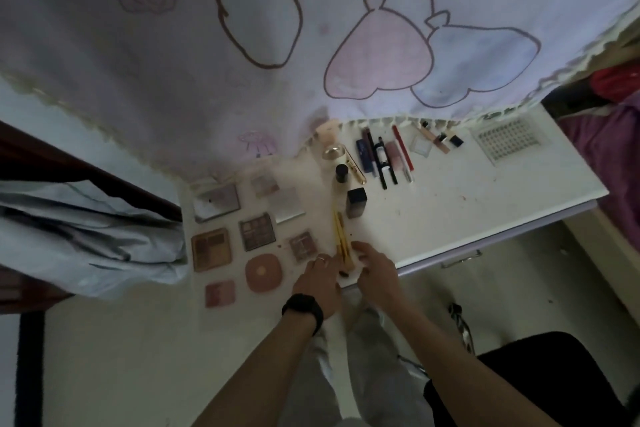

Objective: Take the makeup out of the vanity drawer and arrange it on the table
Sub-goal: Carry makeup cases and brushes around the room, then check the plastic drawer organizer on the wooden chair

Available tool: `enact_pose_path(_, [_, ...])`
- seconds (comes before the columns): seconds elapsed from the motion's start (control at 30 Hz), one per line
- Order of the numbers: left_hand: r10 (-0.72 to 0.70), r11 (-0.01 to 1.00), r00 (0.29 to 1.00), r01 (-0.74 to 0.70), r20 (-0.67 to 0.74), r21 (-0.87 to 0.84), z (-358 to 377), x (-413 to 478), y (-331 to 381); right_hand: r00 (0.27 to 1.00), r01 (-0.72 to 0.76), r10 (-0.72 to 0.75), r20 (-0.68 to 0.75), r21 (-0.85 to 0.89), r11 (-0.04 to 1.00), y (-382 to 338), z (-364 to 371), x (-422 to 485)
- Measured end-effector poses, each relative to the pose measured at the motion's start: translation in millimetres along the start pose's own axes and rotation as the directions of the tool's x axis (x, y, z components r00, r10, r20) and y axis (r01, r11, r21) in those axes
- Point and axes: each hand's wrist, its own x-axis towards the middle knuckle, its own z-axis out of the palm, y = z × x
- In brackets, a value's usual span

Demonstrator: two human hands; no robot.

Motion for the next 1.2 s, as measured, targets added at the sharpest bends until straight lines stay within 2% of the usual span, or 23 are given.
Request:
enact_pose_path(0.07, [0.031,0.999,0.999,-0.031,0.017,0.008,-3,2,-3,0.999,-0.03,0.03,-0.018,0.016,0.999,1,0,-9])
enact_pose_path(0.2, [0.096,0.995,0.995,-0.098,0.04,0.037,-11,-3,-13,0.979,-0.097,0.111,-0.168,0.085,0.992,7,4,-42])
enact_pose_path(0.37, [0.22,0.962,0.973,-0.229,0.077,0.148,-21,-21,-9,0.928,-0.065,0.096,-0.359,0.099,0.993,10,-2,-110])
enact_pose_path(0.47, [0.345,0.905,0.928,-0.369,0.139,0.213,-25,-45,22,0.872,-0.097,0.13,-0.472,0.093,0.991,13,-10,-167])
enact_pose_path(0.57, [0.495,0.809,0.852,-0.524,0.174,0.265,-19,-65,73,0.802,-0.177,0.189,-0.567,0.077,0.981,28,-19,-231])
enact_pose_path(0.7, [0.682,0.614,0.675,-0.737,0.282,0.282,10,-111,160,0.616,-0.263,0.312,-0.723,0.184,0.947,63,-25,-330])
enact_pose_path(0.77, [0.765,0.488,0.548,-0.836,0.338,0.251,33,-145,206,0.481,-0.305,0.389,-0.786,0.265,0.915,82,-24,-385])
enact_pose_path(0.9, [0.852,0.197,0.235,-0.972,0.468,0.129,96,-231,292,0.151,-0.361,0.483,-0.862,0.407,0.839,119,-16,-496])
enact_pose_path(1.0, [0.858,0.013,0.046,-0.998,0.511,0.068,159,-315,341,-0.078,-0.359,0.553,-0.829,0.541,0.76,143,1,-584])
enact_pose_path(1.13, [0.828,-0.198,-0.183,-0.98,0.53,-0.028,243,-430,380,-0.3,-0.362,0.595,-0.745,0.667,0.652,167,33,-697])
enact_pose_path(1.2, [0.793,-0.265,-0.269,-0.96,0.547,-0.088,280,-480,394,-0.376,-0.356,0.599,-0.707,0.707,0.611,178,49,-747])
